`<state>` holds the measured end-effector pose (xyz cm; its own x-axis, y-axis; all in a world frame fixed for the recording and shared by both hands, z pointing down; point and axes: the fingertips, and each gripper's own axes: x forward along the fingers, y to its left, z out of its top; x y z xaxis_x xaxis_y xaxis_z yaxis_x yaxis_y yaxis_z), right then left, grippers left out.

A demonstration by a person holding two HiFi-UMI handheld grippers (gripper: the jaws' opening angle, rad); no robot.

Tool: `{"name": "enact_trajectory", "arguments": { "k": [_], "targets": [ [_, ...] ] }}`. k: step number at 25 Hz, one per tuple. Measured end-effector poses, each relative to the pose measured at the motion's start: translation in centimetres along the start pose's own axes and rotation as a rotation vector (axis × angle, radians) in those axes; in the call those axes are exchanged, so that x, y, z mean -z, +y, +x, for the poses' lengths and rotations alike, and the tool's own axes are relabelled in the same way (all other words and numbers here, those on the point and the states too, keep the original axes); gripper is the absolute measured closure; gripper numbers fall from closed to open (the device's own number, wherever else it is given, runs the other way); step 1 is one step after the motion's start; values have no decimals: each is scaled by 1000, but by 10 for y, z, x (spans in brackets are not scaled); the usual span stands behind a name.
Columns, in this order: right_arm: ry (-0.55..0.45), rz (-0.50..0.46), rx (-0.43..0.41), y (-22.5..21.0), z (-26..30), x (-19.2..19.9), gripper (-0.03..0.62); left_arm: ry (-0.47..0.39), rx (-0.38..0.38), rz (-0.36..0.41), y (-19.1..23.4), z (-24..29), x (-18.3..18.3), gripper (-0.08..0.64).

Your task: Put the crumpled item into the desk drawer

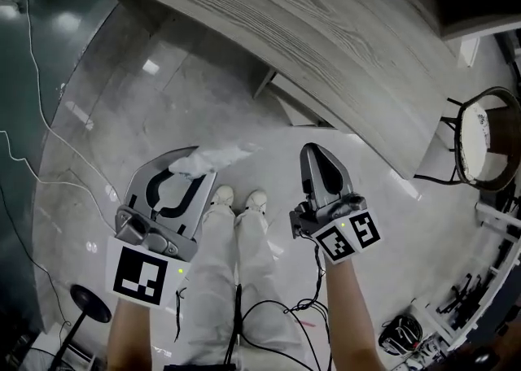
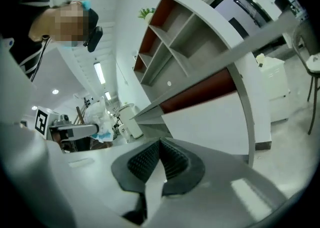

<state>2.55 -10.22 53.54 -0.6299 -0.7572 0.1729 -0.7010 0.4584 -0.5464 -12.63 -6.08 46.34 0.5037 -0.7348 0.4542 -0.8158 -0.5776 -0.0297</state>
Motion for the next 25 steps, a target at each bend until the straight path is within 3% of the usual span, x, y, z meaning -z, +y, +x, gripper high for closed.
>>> {"name": "enact_trajectory", "arguments": {
  "k": [5,7,13,25],
  "targets": [
    [-27,115,31,-35,14,27,584,12,-6,-19,1,11,24,488],
    [-39,164,28,-43,20,35,502,16,-5,-23,0,12,31,488],
    [-81,271,59,-73,33,57,438,39,-4,-30,-1,15,53,488],
    [-229,406,55,-109,55,55,374,50,13,-19,4,34,61,488]
  ]
}}
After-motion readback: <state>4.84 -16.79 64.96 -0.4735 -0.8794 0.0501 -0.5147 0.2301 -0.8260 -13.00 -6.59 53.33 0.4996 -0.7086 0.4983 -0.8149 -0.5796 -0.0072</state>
